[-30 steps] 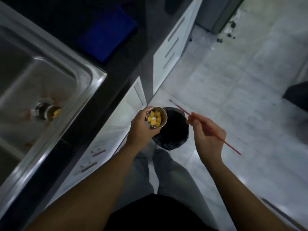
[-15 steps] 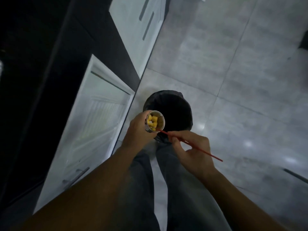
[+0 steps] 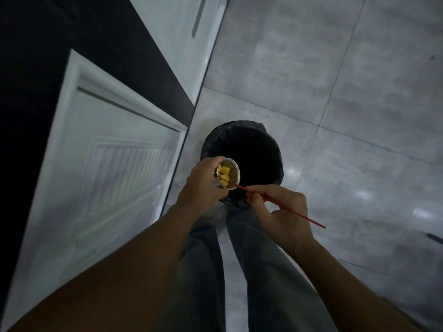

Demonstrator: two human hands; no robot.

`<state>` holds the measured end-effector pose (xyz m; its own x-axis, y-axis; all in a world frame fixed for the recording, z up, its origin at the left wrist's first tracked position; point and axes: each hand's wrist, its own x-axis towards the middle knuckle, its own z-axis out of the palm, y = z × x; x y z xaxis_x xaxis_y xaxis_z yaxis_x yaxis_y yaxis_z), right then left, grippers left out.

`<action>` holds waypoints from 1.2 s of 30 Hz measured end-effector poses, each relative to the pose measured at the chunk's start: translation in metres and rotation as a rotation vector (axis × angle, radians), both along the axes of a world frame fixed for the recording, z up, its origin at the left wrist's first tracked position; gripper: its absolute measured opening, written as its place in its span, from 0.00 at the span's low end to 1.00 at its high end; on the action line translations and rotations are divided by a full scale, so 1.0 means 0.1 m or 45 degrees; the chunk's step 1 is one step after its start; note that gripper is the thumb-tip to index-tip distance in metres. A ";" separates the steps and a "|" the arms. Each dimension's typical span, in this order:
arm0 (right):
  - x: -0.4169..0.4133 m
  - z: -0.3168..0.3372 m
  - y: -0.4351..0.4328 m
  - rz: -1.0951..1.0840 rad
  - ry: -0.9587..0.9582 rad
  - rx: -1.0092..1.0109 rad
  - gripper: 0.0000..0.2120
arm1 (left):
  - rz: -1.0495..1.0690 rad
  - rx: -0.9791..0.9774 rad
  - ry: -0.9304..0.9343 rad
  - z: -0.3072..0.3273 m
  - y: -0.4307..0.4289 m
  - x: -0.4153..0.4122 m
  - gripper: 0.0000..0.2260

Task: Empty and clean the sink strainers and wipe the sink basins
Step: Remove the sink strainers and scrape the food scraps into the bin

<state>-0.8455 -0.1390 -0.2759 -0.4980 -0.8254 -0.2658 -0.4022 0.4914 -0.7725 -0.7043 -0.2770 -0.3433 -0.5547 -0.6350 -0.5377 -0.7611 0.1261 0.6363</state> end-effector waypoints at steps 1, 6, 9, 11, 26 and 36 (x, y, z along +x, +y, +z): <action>-0.02 -0.03 0.01 -0.019 0.007 0.012 0.07 | -0.021 -0.001 -0.018 -0.01 0.01 -0.01 0.34; -0.11 -0.07 0.08 -0.166 0.000 0.037 0.07 | -0.059 0.033 -0.097 -0.06 0.06 -0.04 0.35; -0.12 -0.09 0.08 -0.147 -0.100 -0.020 0.10 | -0.070 0.037 -0.089 -0.06 0.06 -0.09 0.34; -0.11 -0.14 0.06 -0.086 -0.152 -0.006 0.11 | -0.073 0.039 -0.082 -0.07 0.06 -0.14 0.35; -0.24 -0.37 0.20 -0.186 -0.175 0.031 0.09 | -0.096 0.036 -0.203 -0.06 -0.02 -0.35 0.34; -0.23 -0.46 0.03 -0.031 -0.189 0.034 0.10 | -0.159 0.057 -0.237 -0.01 -0.03 -0.35 0.35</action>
<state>-0.8687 -0.1360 -0.3215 -0.4711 -0.8053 -0.3601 -0.2721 0.5210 -0.8090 -0.7396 -0.2795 -0.3446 -0.5157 -0.5411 -0.6643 -0.8464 0.2014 0.4931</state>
